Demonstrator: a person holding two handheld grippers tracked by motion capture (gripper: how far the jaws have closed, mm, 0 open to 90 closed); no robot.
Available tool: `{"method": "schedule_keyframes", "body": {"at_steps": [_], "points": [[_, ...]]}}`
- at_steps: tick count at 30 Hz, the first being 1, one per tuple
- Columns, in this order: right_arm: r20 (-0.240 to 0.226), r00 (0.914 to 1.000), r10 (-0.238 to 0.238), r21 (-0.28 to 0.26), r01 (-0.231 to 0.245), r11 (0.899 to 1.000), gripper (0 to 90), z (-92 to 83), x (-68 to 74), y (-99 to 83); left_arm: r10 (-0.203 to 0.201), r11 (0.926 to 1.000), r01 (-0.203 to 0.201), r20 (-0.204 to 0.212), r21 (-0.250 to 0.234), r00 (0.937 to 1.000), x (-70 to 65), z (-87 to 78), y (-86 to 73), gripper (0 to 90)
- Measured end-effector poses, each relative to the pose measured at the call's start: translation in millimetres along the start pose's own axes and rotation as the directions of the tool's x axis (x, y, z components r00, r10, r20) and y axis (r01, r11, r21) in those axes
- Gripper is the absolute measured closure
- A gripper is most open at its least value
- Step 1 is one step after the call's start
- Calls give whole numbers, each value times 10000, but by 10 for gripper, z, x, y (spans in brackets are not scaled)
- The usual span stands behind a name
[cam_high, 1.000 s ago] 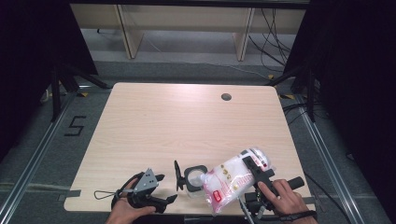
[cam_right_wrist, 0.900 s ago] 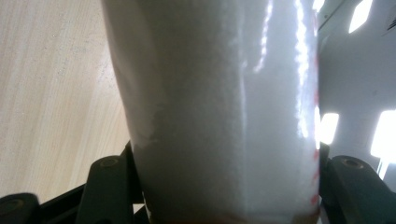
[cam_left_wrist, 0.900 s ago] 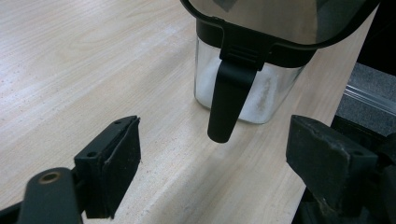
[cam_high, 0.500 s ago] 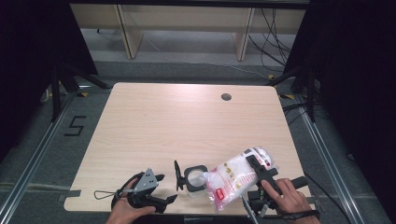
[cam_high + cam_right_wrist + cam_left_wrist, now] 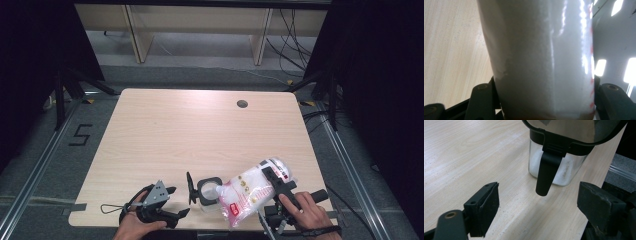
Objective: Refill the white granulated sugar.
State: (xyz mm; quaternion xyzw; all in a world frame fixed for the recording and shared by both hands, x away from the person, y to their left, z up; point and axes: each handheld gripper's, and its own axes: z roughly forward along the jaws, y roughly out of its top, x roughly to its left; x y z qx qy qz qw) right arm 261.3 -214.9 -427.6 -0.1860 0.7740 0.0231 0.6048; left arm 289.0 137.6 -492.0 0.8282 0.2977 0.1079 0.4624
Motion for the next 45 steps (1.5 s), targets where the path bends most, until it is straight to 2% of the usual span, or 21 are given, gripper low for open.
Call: {"method": "schedule_keyframes", "body": {"at_steps": [2,3,5,6,7,9,11,13,14,16,18,22,23,24,29,30,31,33,40,43,45], "points": [[310,9993,-186,-307,196,9993,418,7,-6,9,-18,10000,18,4,-7,10000,-1,2,-1,175],[154,9998,128,-150,-126,9998,418,1,16,12,94,9999,-93,-137,74,9999,4,-3,-2,174],[266,9996,-105,-307,113,9995,418,7,-2,21,-36,10000,36,0,-5,10000,-1,1,-1,174],[81,9999,74,-190,-72,9998,418,0,8,32,-29,10000,29,-3,-5,10000,-1,-1,-1,174],[158,9995,-257,-246,261,9994,419,-1,-17,39,-31,10000,31,-4,-3,10000,0,1,-1,175],[261,9993,-278,-358,287,9989,419,6,-16,45,29,10000,-29,-52,17,10000,4,1,-3,174],[194,9997,149,-168,-146,9998,418,-7,27,46,-34,10000,34,0,-4,10000,0,-1,0,174],[223,9994,-280,-409,289,9987,418,5,-18,57,35,10000,-34,-72,21,10000,3,-1,-1,174],[133,9999,60,-325,-55,9995,419,3,4,57,-2,10000,2,-38,-5,10000,2,2,-3,174],[68,9996,-265,-270,267,9993,418,-10,-22,64,-29,10000,29,0,-5,10000,0,-1,0,174],[367,9993,-99,-526,118,9985,419,6,-7,55,98,9999,-97,-91,70,9999,8,-3,-2,174],[197,9998,71,-304,-65,9995,419,2,19,46,-27,10000,27,-7,2,10000,0,1,-1,174],[68,10000,16,-131,-15,9999,419,-10,13,44,107,9999,-106,-126,101,9999,7,-5,-1,174],[262,9993,-258,-407,269,9988,419,9,-9,42,79,9999,-78,-126,72,9999,5,-3,-2,174],[102,9999,90,-158,-89,9998,419,2,10,11,1,10000,-1,-29,1,10000,4,1,-2,174],[232,9995,-207,-275,213,9994,419,7,-15,6,48,10000,-47,-48,76,10000,9,-5,-1,174],[-40,9999,-115,61,115,9999,419,-10,-11,1,3,10000,-3,-13,29,10000,4,-3,0,174],[321,9992,-223,-267,231,9994,419,11,-11,-16,16,10000,-16,-59,13,10000,2,-1,-1,174],[-21,10000,27,141,-27,9999,419,-3,9,-26,47,10000,-47,-50,77,10000,9,-4,-1,175],[-31,9995,-321,50,321,9995,419,-5,-22,-29,34,10000,-34,-35,33,10000,6,-2,-2,174],[275,9992,-273,-125,277,9995,419,7,-14,-39,50,10000,-50,-45,73,10000,8,-5,-1,175]]}}
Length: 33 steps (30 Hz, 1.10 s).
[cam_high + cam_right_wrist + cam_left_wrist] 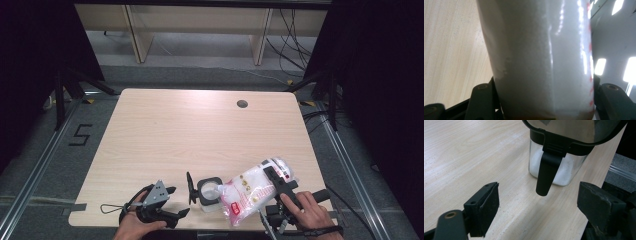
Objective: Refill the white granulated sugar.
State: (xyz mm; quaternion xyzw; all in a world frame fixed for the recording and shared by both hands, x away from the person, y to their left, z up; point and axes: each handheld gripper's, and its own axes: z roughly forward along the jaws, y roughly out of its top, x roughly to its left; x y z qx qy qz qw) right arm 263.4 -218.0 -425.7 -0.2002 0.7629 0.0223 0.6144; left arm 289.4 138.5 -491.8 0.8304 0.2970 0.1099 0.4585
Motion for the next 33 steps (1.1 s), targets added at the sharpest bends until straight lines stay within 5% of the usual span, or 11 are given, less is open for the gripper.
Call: {"method": "schedule_keyframes", "body": {"at_steps": [7,10,14,22,33], "points": [[-250,9995,183,243,-177,9995,419,-30,3,13,4,10000,-4,7,1,10000,0,0,0,175],[38,10000,55,-69,-55,10000,419,-13,-5,13,-8,10000,8,5,-20,10000,0,2,-2,174],[-213,9987,464,275,-458,9986,419,-41,21,16,-9,10000,9,1,-16,10000,0,3,-3,174],[40,10000,-39,-193,40,9998,419,-15,3,32,-18,10000,18,16,-24,10000,-2,1,0,174],[-181,9998,113,-17,-113,9999,420,-15,16,37,-29,10000,29,-31,-53,10000,-6,3,-1,174]]}}
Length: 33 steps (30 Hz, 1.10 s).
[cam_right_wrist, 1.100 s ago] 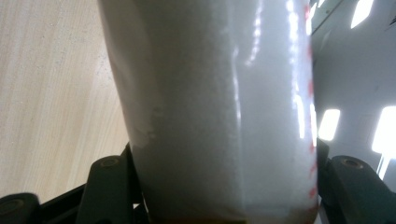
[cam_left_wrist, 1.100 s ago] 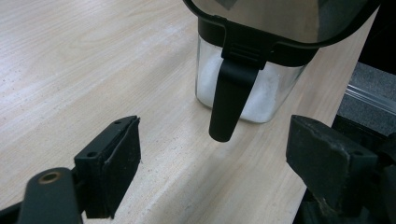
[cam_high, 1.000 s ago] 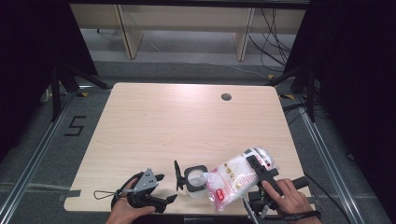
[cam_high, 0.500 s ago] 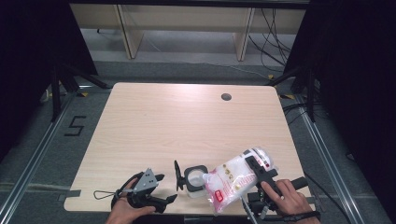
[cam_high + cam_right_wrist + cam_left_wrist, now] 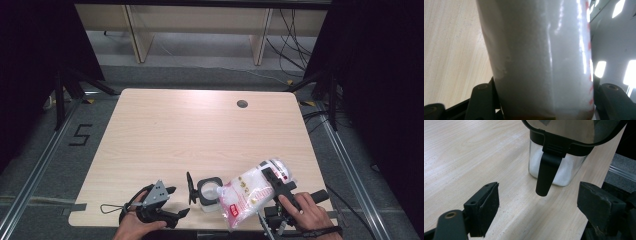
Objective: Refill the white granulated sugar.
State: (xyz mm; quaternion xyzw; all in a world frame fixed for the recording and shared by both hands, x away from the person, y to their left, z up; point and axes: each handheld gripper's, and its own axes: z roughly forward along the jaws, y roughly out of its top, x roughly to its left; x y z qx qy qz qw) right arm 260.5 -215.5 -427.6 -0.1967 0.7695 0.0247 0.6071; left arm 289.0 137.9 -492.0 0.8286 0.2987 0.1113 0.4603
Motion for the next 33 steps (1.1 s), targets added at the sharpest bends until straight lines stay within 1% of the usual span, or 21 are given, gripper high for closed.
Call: {"method": "schedule_keyframes", "body": {"at_steps": [1,2,3,4,5,6,7,8,9,11,12,13,14,15,19,23,24,26,30,32,33], "points": [[-94,10000,-15,91,16,10000,420,-4,-6,4,1,10000,-1,13,-42,10000,2,4,-2,174],[35,10000,5,-24,-5,10000,420,4,4,1,21,10000,-21,37,57,10000,7,-2,0,175],[-105,9997,214,187,-212,9996,419,-11,23,5,20,10000,-20,40,42,10000,7,-3,1,174],[-67,9997,246,156,-245,9996,419,-11,28,4,20,10000,-20,41,42,10000,7,-2,0,174],[-19,10000,39,20,-39,10000,420,0,10,4,72,10000,-72,-63,55,10000,6,-3,0,175],[-19,10000,39,20,-39,10000,420,0,10,4,69,10000,-69,-66,53,10000,6,-3,-1,175],[-30,9999,-157,5,157,9999,420,1,-3,5,5,10000,-5,30,42,10000,6,-2,-1,174],[-182,9998,6,177,-3,9998,420,-9,8,10,24,10000,-25,47,51,10000,8,-3,1,175],[-59,10000,11,43,-11,10000,420,-2,13,7,20,10000,-21,40,45,10000,7,-3,1,174],[-175,9996,-205,121,207,9997,420,-11,-10,16,76,9999,-76,-32,118,10000,8,-8,1,175],[25,10000,-39,-109,39,9999,420,4,11,14,98,9999,-98,37,81,9999,12,-7,2,174],[72,9995,-317,-139,318,9994,420,2,-11,21,47,9999,-47,22,97,10000,9,-10,4,174],[-22,9999,-102,-20,102,9999,420,-5,5,21,80,9999,-81,31,78,10000,11,-8,2,174],[85,9996,-269,-177,271,9995,420,2,-11,21,61,9999,-61,25,87,10000,11,-6,1,175],[184,9995,-258,-266,263,9993,420,8,-1,22,62,9999,-62,24,84,10000,11,-9,4,174],[-42,9999,-155,-132,154,9998,420,6,6,25,46,10000,-46,19,65,10000,11,-11,4,174],[9,9997,-249,-196,249,9995,420,8,1,24,5,10000,-5,42,43,10000,8,-8,4,174],[-89,10000,-17,-75,16,10000,421,6,17,21,-31,10000,31,46,46,10000,6,-5,1,174],[-80,10000,-28,-103,27,9999,421,8,16,19,-18,10000,18,46,50,10000,7,-5,1,174],[-123,9998,129,-30,-130,9999,421,6,34,18,-17,10000,17,41,30,10000,6,-8,3,175],[-47,10000,-11,-121,10,9999,421,11,22,20,49,10000,-49,10,70,10000,11,-11,5,174]]}}
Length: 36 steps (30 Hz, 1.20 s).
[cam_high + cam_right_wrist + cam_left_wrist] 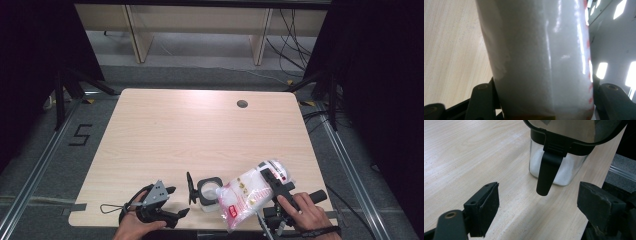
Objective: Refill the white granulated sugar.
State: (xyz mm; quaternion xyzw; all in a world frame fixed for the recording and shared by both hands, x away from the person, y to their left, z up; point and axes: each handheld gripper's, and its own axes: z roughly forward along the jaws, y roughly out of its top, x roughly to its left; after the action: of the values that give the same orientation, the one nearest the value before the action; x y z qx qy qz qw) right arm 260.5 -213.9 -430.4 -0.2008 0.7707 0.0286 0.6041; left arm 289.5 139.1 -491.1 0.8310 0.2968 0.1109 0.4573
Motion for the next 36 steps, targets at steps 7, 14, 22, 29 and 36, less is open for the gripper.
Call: {"method": "schedule_keyframes", "body": {"at_steps": [7,14,22,29,36], "points": [[-159,9999,-2,61,3,10000,421,2,-4,0,-64,10000,65,42,-40,10000,-4,4,-3,174],[-92,9992,388,-2,-388,9992,423,3,17,-7,-64,10000,64,44,-40,10000,-5,4,-2,174],[-201,9987,458,51,-457,9989,424,-9,-7,-18,-55,10000,55,50,-45,10000,-4,5,-4,174],[97,9990,446,-165,-444,9989,424,2,-13,-45,-64,10000,64,48,-17,10000,-5,5,-3,174],[-24,9997,235,76,-235,9997,424,-24,-42,-45,0,10000,0,18,12,10000,0,2,-1,174]]}}
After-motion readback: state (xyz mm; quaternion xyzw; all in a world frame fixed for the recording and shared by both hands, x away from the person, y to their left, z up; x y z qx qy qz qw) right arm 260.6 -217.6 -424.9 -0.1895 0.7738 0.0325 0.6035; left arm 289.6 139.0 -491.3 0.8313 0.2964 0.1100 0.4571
